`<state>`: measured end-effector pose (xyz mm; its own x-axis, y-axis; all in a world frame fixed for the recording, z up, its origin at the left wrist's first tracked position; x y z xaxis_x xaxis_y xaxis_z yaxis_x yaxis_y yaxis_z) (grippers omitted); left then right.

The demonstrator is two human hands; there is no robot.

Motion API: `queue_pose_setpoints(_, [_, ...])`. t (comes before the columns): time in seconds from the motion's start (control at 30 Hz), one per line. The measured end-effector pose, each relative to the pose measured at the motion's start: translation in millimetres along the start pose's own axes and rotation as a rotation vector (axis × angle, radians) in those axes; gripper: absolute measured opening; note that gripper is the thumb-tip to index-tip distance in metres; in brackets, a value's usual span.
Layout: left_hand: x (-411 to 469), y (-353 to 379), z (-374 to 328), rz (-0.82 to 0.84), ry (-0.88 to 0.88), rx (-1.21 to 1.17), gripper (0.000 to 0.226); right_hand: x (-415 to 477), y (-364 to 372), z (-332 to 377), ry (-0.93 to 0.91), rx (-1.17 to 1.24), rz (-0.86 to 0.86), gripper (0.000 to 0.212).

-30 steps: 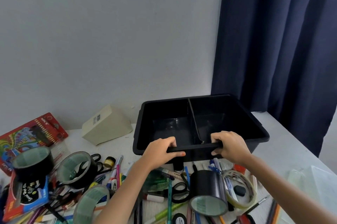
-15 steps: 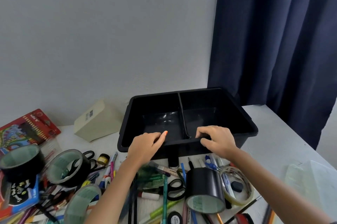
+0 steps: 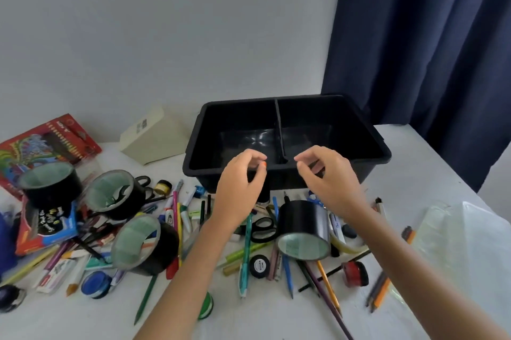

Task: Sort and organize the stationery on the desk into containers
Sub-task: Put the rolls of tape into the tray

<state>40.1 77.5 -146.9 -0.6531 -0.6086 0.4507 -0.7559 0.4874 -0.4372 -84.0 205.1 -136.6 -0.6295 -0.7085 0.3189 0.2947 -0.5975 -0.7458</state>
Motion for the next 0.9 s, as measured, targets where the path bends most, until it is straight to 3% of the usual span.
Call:
queue_pose_setpoints(0.1, [-21, 2, -5, -0.032, -0.115, -0.123, 0.012, -31, 8, 2, 0.238, -0.148, 0.166, 0.033])
queue_pose_setpoints(0.2, [-38, 3, -4, -0.066, -0.189, -0.191, 0.014, -59, 18, 6, 0.360, -0.253, 0.403, 0.064])
queue_pose_setpoints(0.27, [-47, 5, -1, -0.081, -0.215, -0.208, 0.014, -68, 20, 10, 0.385, -0.287, 0.398, 0.073])
queue_pose_setpoints(0.37, [-57, 9, 0, -0.098, -0.262, -0.232, 0.016, -71, 20, 16, 0.388, -0.342, 0.350, 0.072])
queue_pose_setpoints(0.57, [-65, 5, 0, -0.146, -0.294, -0.192, 0.015, -59, 21, 17, 0.413, -0.194, 0.336, 0.060])
queue_pose_setpoints(0.67, [-69, -14, 4, -0.276, -0.289, -0.043, 0.014, -53, 20, 20, 0.376, -0.072, 0.283, 0.059])
queue_pose_setpoints(0.77, [-77, -49, 12, -0.526, -0.282, 0.308, 0.024, -43, 19, 30, 0.336, 0.024, 0.229, 0.062])
queue_pose_setpoints(0.9, [-93, -91, 32, -0.590, -0.638, 0.582, 0.078, -32, 20, 51, 0.292, 0.159, 0.215, 0.054])
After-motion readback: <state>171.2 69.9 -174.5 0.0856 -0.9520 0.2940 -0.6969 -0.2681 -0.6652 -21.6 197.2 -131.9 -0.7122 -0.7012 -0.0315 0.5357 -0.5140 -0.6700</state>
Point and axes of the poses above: each hand's wrist, its own x-axis towards the middle knuckle, its own y-axis out of the palm, z = x × y, the point moved 2 cm from there along x, towards the middle knuckle, and after that the axes turned 11 degrees about -x, right-handed, at the moved point
